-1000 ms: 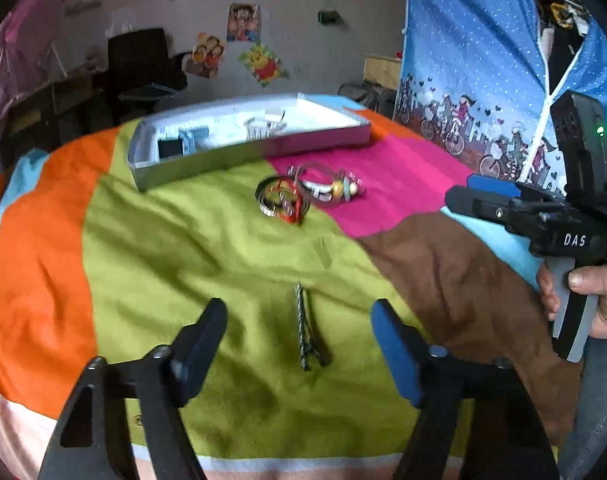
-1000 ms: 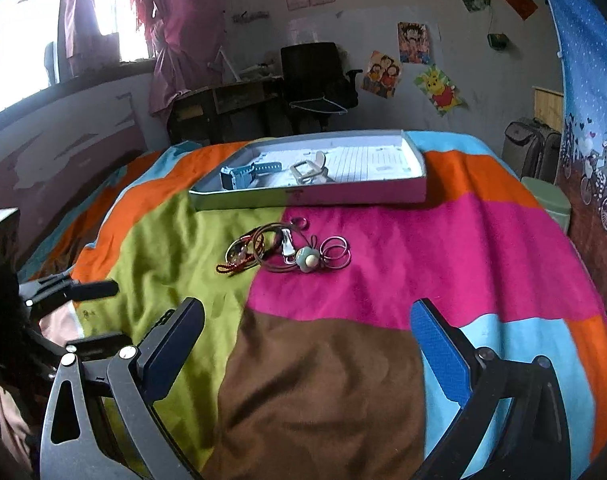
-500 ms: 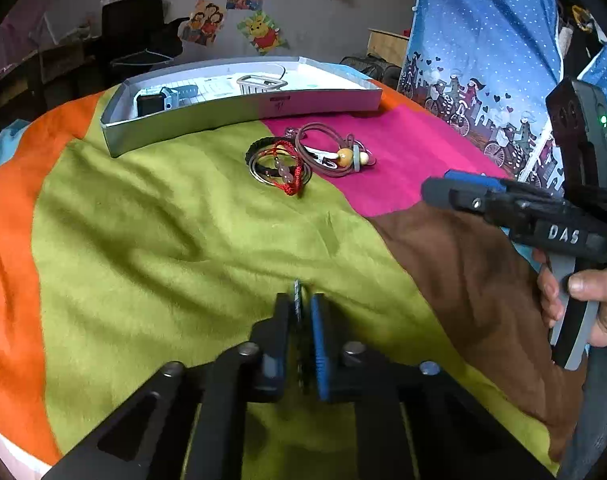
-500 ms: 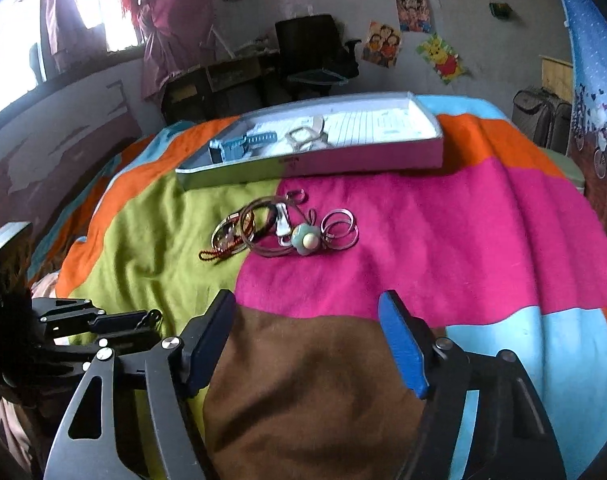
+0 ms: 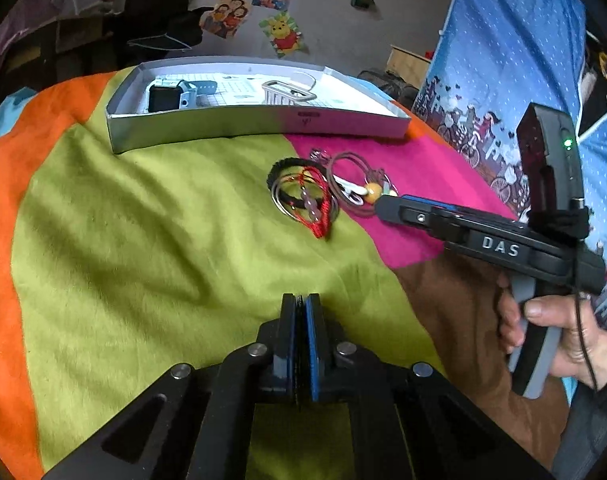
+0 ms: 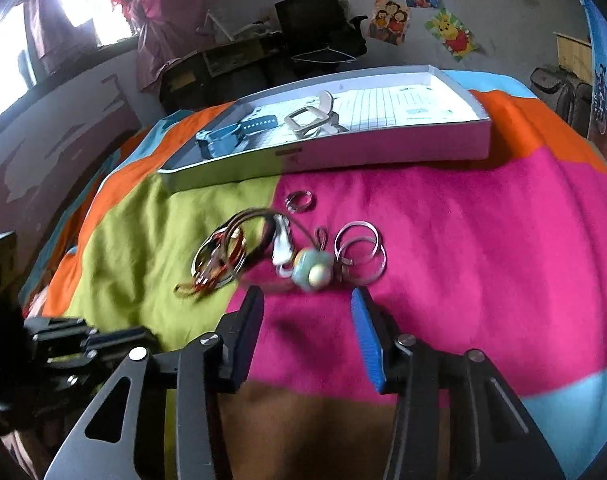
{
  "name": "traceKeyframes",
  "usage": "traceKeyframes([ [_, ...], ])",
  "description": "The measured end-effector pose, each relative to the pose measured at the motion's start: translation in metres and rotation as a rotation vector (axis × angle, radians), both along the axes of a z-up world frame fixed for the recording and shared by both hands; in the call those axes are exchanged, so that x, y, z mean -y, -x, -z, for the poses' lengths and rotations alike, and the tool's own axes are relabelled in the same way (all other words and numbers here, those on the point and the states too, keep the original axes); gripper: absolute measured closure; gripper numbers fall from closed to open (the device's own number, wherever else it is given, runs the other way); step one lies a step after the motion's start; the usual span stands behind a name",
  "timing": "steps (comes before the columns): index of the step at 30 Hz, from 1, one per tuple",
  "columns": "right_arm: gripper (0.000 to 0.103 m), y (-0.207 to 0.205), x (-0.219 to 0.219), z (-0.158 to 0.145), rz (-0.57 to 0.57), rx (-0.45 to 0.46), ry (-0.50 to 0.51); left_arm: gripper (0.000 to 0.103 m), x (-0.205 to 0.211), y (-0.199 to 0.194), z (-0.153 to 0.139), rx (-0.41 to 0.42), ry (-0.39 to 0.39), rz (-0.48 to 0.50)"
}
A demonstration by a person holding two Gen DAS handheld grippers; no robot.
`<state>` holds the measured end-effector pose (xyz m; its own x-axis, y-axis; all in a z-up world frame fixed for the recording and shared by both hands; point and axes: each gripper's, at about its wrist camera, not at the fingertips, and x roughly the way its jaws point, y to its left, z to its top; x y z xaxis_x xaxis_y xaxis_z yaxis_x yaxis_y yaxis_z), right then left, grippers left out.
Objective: Organize jewelry
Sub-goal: 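Grasp the small black hair clip on the quilt with the left tool, then grasp the green-bead key ring with the right tool while the left tool holds the hair clip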
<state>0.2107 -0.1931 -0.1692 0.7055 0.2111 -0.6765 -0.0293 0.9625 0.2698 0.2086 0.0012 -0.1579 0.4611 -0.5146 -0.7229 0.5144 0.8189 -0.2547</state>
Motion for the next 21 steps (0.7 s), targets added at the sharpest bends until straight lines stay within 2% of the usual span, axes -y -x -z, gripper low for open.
traceKeyframes([
  [3,0.067,-0.008,-0.002,0.002,0.002,0.004,-0.011,0.097,-0.001,-0.003,0.002,-0.008,0.014,0.001],
  [7,0.084,-0.011,-0.003,0.004,0.008,0.001,-0.007,0.097,-0.003,-0.005,0.002,-0.015,0.040,0.004],
  [12,0.085,-0.005,-0.003,-0.003,0.014,0.038,-0.002,0.098,-0.008,0.001,-0.006,0.014,0.077,0.009],
  [16,0.085,0.007,0.002,-0.012,0.022,0.074,-0.038,0.098,-0.011,0.002,-0.019,0.038,0.096,0.010],
  [21,0.085,0.016,0.008,-0.026,0.032,0.114,-0.059,0.098,-0.022,-0.009,-0.040,0.043,0.163,-0.031],
])
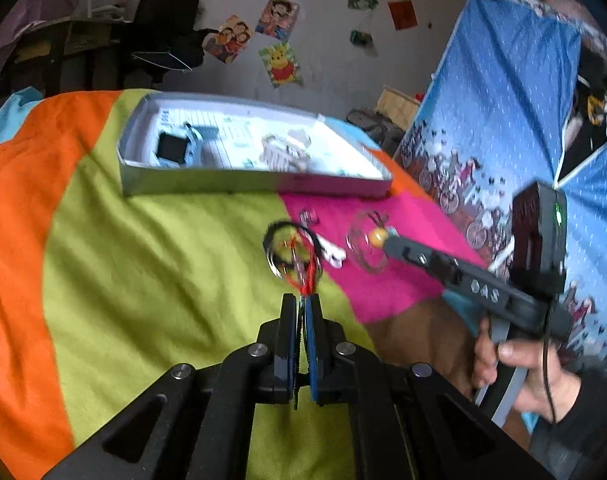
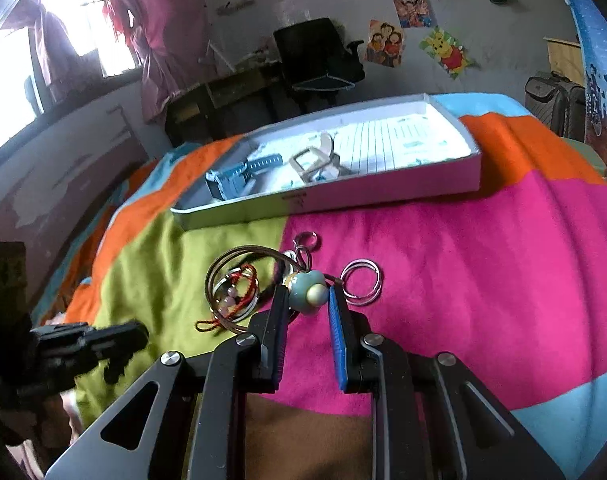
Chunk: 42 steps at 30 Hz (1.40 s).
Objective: Organize jewelry
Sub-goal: 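Grasp the green-bead key ring with the right tool while the left tool holds the hair clip, then carry the hair clip with the left tool while the right tool carries the key ring over the tray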
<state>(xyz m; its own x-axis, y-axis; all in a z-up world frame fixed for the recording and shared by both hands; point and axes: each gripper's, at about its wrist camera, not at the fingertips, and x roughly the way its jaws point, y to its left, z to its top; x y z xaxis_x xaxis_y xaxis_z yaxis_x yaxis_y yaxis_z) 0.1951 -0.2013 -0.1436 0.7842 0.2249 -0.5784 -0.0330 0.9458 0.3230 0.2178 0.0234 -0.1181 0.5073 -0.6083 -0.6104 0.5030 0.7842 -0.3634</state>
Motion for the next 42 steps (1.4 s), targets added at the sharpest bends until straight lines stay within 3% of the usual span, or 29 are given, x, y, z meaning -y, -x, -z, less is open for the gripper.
traceKeyframes([
  [8,0.085,-0.006,0.007,-0.017,0.012,0.061,-0.021,0.098,-0.005,-0.033,-0.032,0.033,0.065,-0.045],
  [11,0.085,-0.018,0.008,-0.024,0.008,0.075,-0.013,0.098,-0.007,-0.055,-0.045,0.045,0.125,-0.057],
  [18,0.085,-0.047,0.016,-0.039,0.017,0.123,-0.025,0.098,-0.009,-0.087,-0.055,0.050,0.207,-0.076],
  [26,0.085,-0.061,0.017,-0.028,0.025,0.107,-0.037,0.098,-0.006,-0.098,-0.043,0.044,0.180,-0.094],
  [31,0.085,-0.098,0.021,-0.036,0.049,0.082,0.000,0.098,0.006,-0.124,-0.043,0.085,0.148,-0.162],
  [36,0.085,-0.133,0.025,-0.031,0.077,0.018,0.032,0.098,0.030,-0.147,-0.031,0.148,0.056,-0.248],
  [42,0.085,-0.139,0.029,-0.015,0.108,-0.006,0.049,0.098,0.054,-0.166,-0.001,0.088,-0.005,-0.259],
])
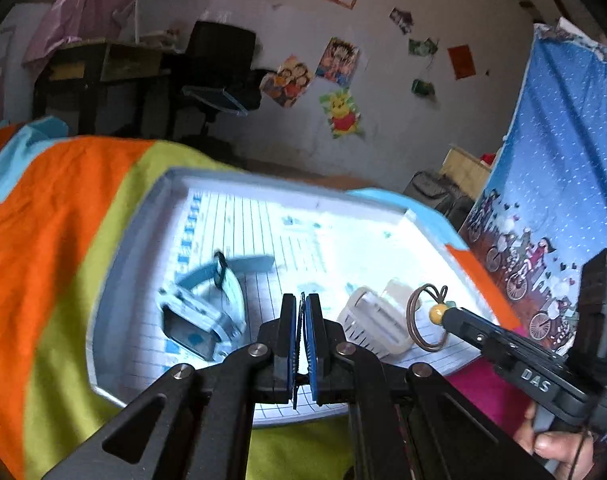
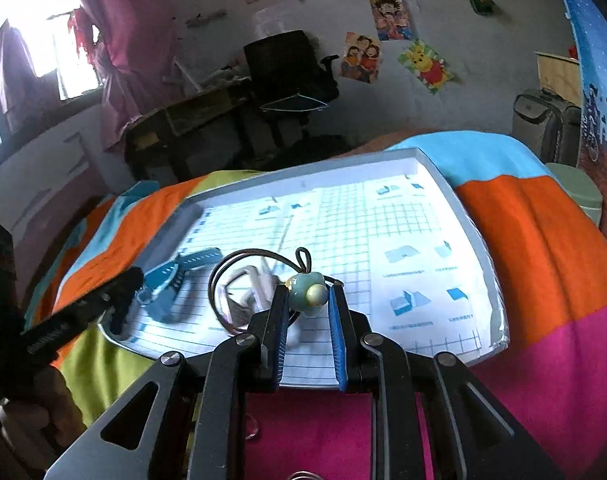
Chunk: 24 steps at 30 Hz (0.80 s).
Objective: Organize jewelry
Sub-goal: 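Carry the hair clip with the left tool while the right tool carries the key ring over the tray, then open the left tool over the tray while the right tool releases the key ring beside it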
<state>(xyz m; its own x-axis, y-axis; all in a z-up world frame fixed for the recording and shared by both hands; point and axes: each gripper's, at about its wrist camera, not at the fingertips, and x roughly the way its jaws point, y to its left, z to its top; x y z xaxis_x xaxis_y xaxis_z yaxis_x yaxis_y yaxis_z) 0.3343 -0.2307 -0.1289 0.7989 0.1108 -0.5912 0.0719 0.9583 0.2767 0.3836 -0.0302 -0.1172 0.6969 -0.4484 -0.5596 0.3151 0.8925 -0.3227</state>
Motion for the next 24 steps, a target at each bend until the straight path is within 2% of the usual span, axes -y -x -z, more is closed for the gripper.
traceKeyframes([
  [5,0.085,-0.002,0.003,0.012,-0.001,-0.027,-0.004,0.098,0.005,-0.001,0.009,-0.029,-0.011,-0.014],
  [7,0.085,-0.002,0.004,0.012,-0.006,-0.028,-0.007,0.089,0.006,-0.001,0.012,-0.056,-0.033,-0.025],
  [9,0.084,-0.003,0.005,0.011,-0.008,-0.034,-0.006,0.066,0.005,0.001,0.014,-0.065,-0.040,-0.039],
  [10,0.081,-0.003,0.006,0.011,-0.006,-0.038,-0.003,0.062,0.004,0.003,0.013,-0.059,-0.031,-0.038],
  [11,0.074,-0.001,0.007,0.010,-0.005,-0.041,-0.002,0.049,0.003,0.006,0.011,-0.046,-0.020,-0.035],
  [12,0.070,0.001,0.007,0.009,-0.004,-0.040,-0.002,0.031,0.001,0.011,0.008,-0.032,-0.011,-0.041],
  [13,0.065,0.004,0.008,0.007,-0.001,-0.036,0.002,0.024,-0.002,0.017,0.004,-0.011,-0.002,-0.062],
  [17,0.065,0.025,0.009,-0.011,-0.002,0.004,0.024,0.018,-0.011,0.041,-0.018,0.033,0.020,-0.080],
  [18,0.064,0.033,0.009,-0.018,-0.004,0.021,0.036,0.010,-0.012,0.046,-0.024,0.042,0.012,-0.089],
  [20,0.049,0.049,0.009,-0.034,-0.006,0.062,0.056,0.000,-0.017,0.064,-0.042,0.083,-0.007,-0.112],
  [23,0.033,0.081,0.007,-0.062,-0.020,0.138,0.061,0.000,-0.027,0.094,-0.069,0.153,0.005,-0.131],
  [24,0.031,0.090,0.006,-0.070,-0.023,0.156,0.063,0.000,-0.030,0.103,-0.078,0.171,0.001,-0.144],
])
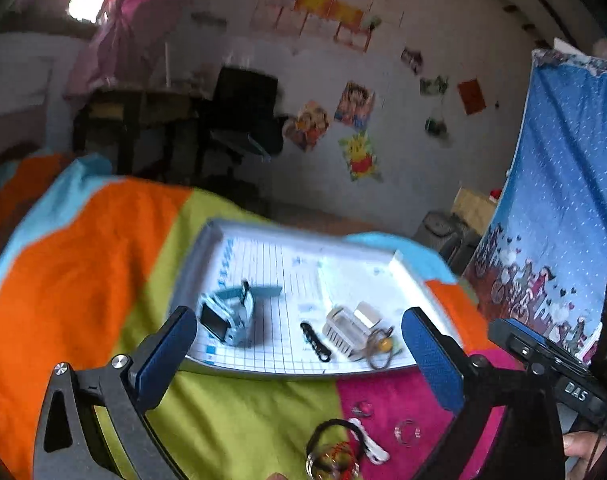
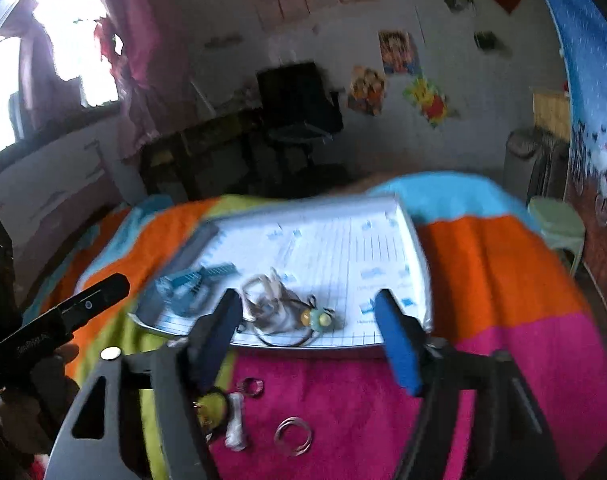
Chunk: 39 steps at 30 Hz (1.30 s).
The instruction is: Organize jewelry
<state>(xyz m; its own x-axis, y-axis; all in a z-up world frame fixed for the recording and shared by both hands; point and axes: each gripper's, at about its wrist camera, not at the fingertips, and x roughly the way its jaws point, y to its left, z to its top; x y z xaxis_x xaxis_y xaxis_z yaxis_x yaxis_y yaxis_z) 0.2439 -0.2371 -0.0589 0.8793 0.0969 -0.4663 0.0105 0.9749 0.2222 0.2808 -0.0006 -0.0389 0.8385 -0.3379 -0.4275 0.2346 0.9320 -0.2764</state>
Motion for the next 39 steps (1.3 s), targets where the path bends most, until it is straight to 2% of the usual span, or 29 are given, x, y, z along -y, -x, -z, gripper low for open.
traceKeyframes([
  [5,0.009,0.059,-0.008,-0.043,-0.017,0.116,0.024,0.000,-0.007,0.043,-0.038,0.033,-0.025,0.007],
  [8,0.008,0.092,-0.013,-0.062,-0.024,0.173,0.037,0.000,-0.009,0.081,-0.058,0.091,-0.068,0.002],
  [11,0.001,0.122,-0.018,-0.078,-0.025,0.209,0.047,0.000,-0.012,0.109,-0.070,0.110,-0.072,0.018],
  [16,0.001,0.170,-0.024,-0.097,-0.033,0.255,0.051,0.000,-0.019,0.161,-0.085,0.136,-0.078,0.023],
  [21,0.001,0.207,-0.033,-0.104,-0.043,0.272,0.074,0.000,-0.022,0.202,-0.089,0.146,-0.066,0.023],
  [24,0.001,0.228,-0.035,-0.105,-0.049,0.273,0.089,0.000,-0.023,0.222,-0.087,0.151,-0.085,0.011],
  [27,0.001,0.246,-0.036,-0.105,-0.043,0.273,0.104,0.000,-0.025,0.237,-0.082,0.149,-0.103,-0.002],
  [33,0.001,0.273,-0.033,-0.101,-0.017,0.259,0.122,0.000,-0.035,0.256,-0.081,0.147,-0.083,-0.036],
  [39,0.001,0.282,-0.026,-0.091,0.000,0.229,0.116,0.000,-0.023,0.273,-0.073,0.161,-0.164,0.000],
])
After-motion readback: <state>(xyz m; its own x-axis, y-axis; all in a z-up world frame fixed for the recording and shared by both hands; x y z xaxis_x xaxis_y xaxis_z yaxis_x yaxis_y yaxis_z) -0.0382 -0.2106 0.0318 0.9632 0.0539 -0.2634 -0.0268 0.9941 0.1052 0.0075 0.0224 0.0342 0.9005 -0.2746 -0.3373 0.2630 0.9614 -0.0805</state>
